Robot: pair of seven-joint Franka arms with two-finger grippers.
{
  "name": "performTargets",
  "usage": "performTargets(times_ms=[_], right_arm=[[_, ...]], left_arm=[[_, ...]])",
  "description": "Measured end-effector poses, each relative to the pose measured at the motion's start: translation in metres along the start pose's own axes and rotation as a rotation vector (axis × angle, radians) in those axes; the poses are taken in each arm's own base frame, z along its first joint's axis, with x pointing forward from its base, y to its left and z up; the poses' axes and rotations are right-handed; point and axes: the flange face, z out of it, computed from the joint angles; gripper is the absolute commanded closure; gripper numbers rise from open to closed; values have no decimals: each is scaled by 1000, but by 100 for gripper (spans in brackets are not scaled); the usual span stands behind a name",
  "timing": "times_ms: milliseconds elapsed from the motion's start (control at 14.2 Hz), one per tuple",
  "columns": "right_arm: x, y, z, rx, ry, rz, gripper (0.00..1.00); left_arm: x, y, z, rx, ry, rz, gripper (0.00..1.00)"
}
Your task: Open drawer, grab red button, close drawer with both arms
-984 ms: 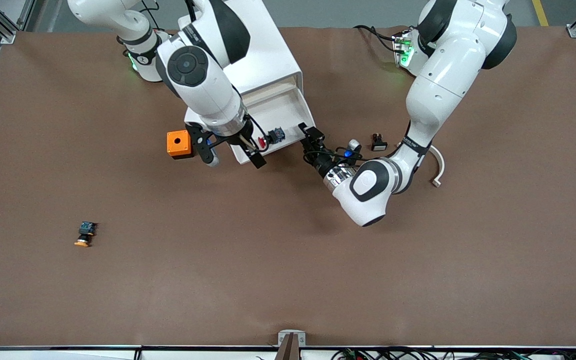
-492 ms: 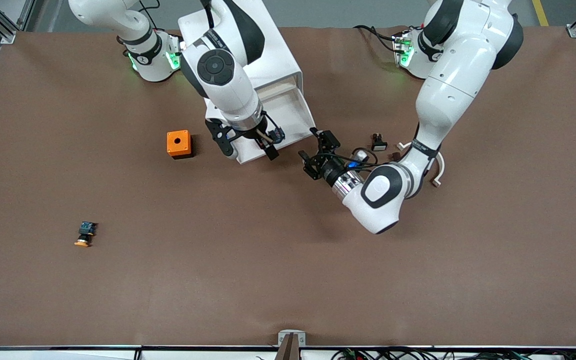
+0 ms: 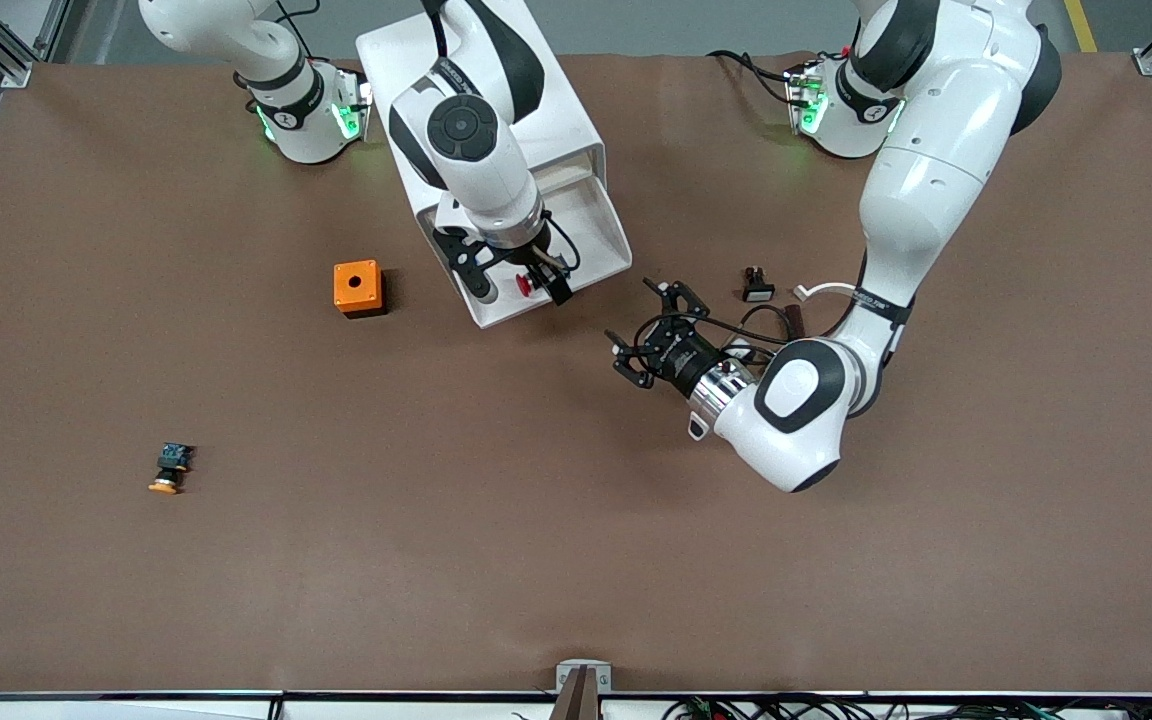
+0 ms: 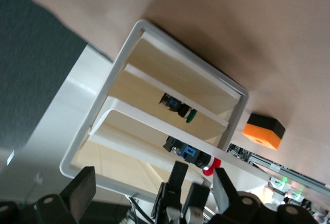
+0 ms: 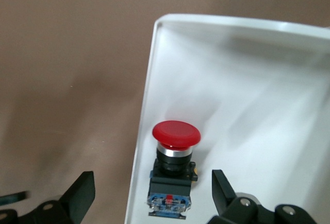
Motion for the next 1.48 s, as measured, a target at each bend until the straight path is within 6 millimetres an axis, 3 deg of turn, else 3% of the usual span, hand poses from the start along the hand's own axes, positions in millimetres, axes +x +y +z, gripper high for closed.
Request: performTargets(times_ms=[211, 422, 633, 914, 1195, 1476], right_arm=[[-1, 3, 5, -6, 2, 1, 2], [-2, 4, 5, -4, 2, -1, 35], [-6, 4, 6, 0, 1, -8, 57], [-10, 5, 6, 0, 1, -13, 98], [-9, 5, 6, 0, 1, -13, 100], [-4, 3, -5, -16, 1, -2, 100]], left_arm=[[-13, -13, -33, -52, 99, 153, 0], [-33, -21, -54, -117, 228, 262, 0], [-44, -23, -65, -158, 371, 349, 0], [-55, -13, -62, -164, 610, 464, 0], [-89, -8, -49, -181, 830, 542, 0], [-112, -21, -58, -177, 950, 570, 0]])
